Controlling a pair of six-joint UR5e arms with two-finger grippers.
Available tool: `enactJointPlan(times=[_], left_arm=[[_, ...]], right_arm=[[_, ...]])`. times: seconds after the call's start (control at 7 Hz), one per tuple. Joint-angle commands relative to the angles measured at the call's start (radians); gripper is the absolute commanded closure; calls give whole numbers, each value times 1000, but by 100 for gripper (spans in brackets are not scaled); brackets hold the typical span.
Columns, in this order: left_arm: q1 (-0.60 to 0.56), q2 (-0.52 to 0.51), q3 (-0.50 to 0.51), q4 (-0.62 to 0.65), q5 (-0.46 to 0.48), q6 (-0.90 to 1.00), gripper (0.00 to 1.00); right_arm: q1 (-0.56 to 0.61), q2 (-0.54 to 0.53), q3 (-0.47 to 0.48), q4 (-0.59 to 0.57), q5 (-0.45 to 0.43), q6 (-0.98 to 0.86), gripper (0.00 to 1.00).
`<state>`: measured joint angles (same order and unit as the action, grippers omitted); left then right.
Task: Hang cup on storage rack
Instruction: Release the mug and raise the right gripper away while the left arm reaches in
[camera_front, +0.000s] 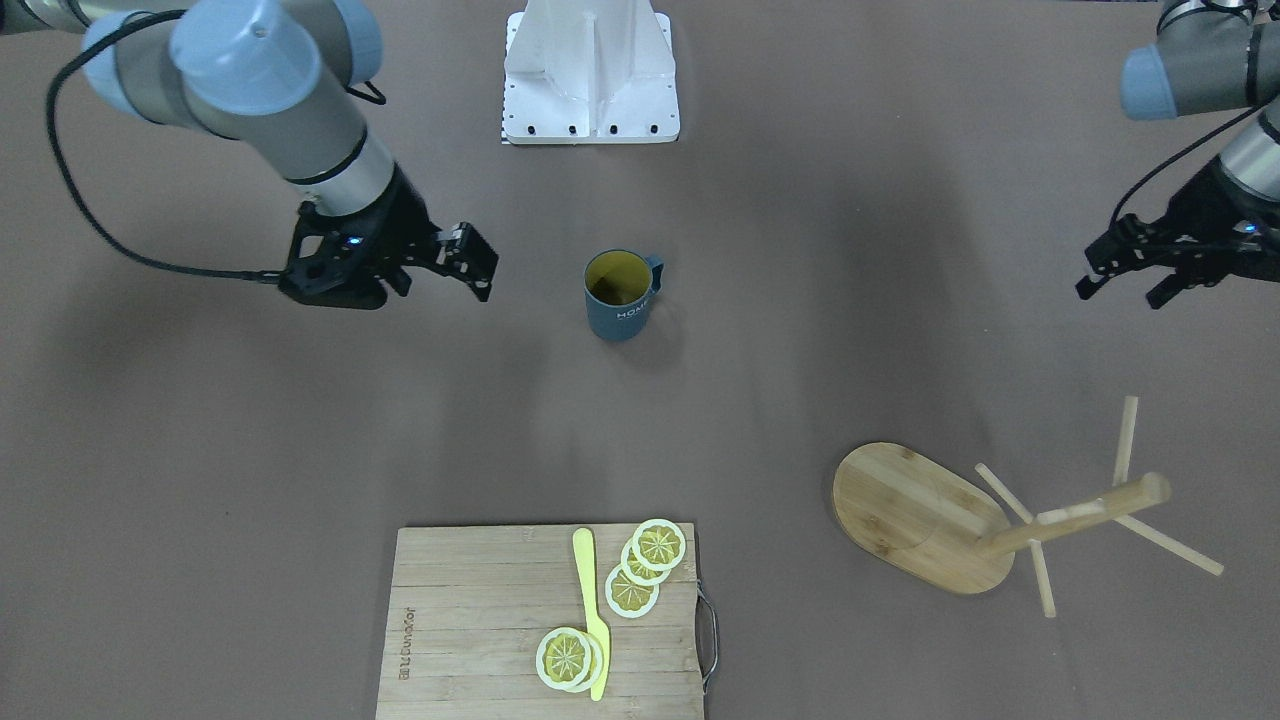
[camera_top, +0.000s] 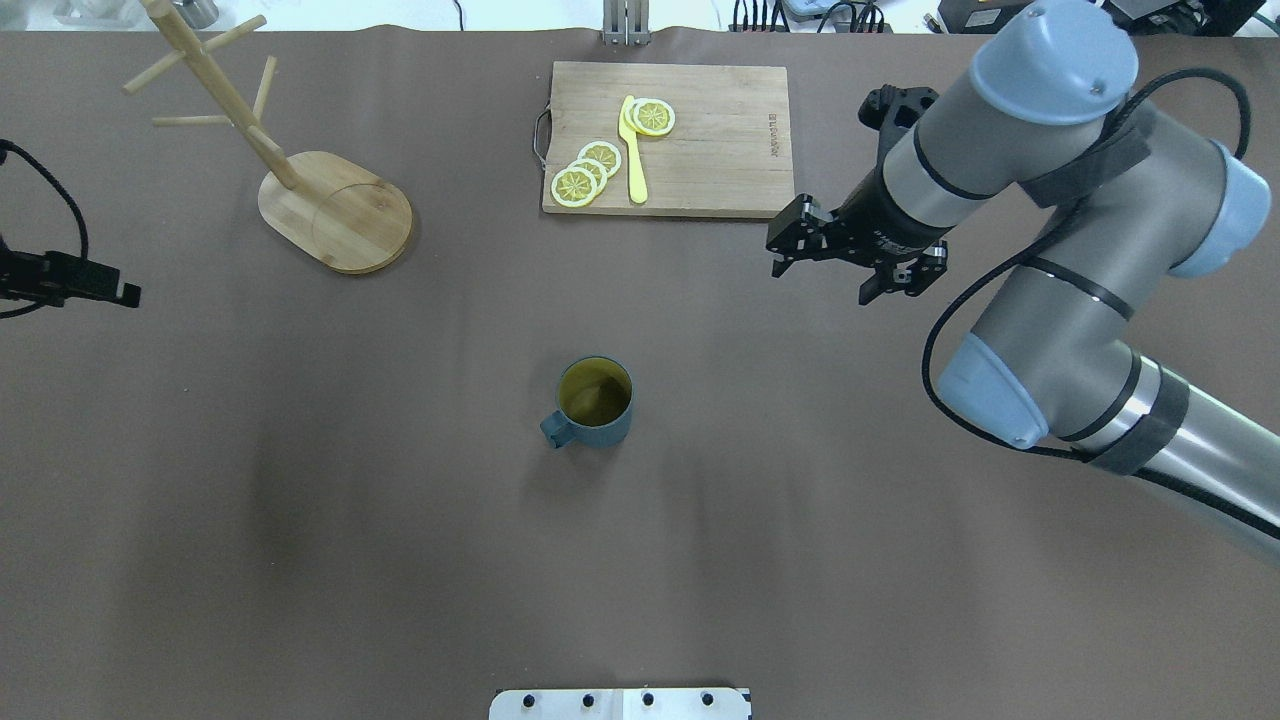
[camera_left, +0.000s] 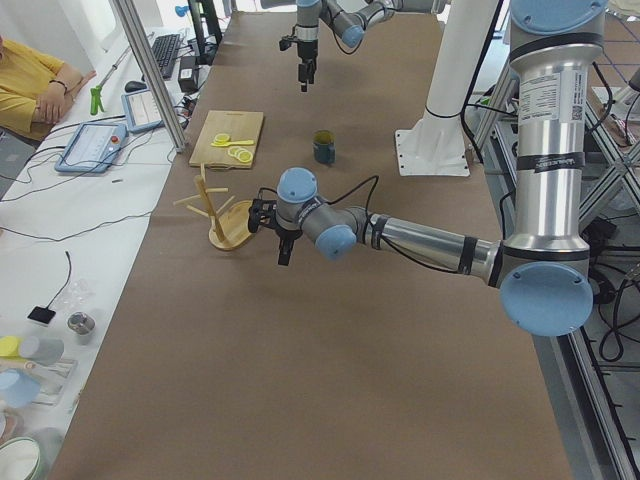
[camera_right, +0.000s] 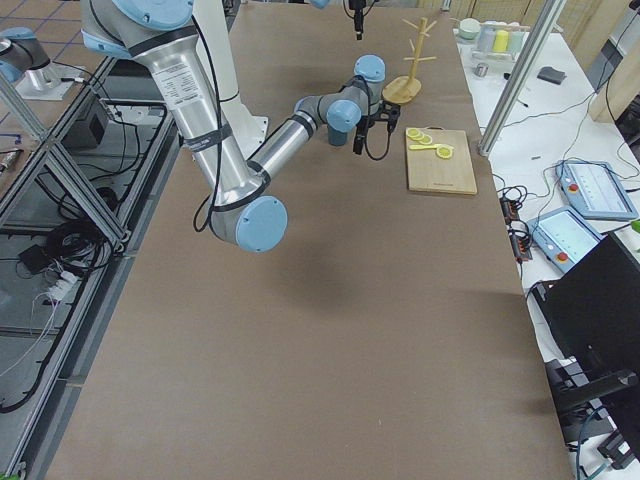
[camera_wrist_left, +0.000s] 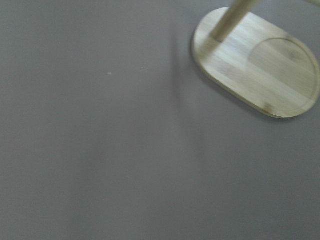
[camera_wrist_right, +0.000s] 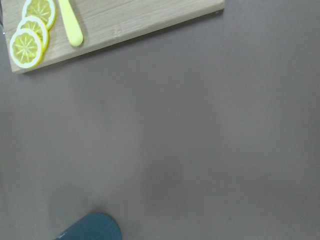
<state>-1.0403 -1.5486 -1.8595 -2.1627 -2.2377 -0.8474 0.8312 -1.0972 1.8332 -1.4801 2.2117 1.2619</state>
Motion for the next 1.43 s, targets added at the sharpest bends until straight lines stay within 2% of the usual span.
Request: enactJointPlan(times=[0.0,0.29,0.43,0.71,0.86,1.0,1.14,1.29], left_arm=[[161,-50,-101,-6,138,-122,2],[227,-70,-138,-50,182,-110,3],[273,-85,-121,-143,225,-110,4],[463,-103,-81,-254,582,-102,2],[520,-134,-7,-393,634,-92,3],[532,-196,155,-613,641,-26,3],[543,-272,331,-845,700,85,7],[555,-286,406,-953,701,217,10]], right_arm=[[81,-70,-5,-3,23,-120,0],[155,-130,-41,-3,45,-311,0],[186,-132,-93,3,51,-353,0],[258,-130,-190,6,52,-512,0],[282,-127,-210,6,80,-541,0],[298,-128,-212,6,94,-544,0],[299,-128,-210,6,101,-544,0],[301,-128,-210,6,109,-542,0]])
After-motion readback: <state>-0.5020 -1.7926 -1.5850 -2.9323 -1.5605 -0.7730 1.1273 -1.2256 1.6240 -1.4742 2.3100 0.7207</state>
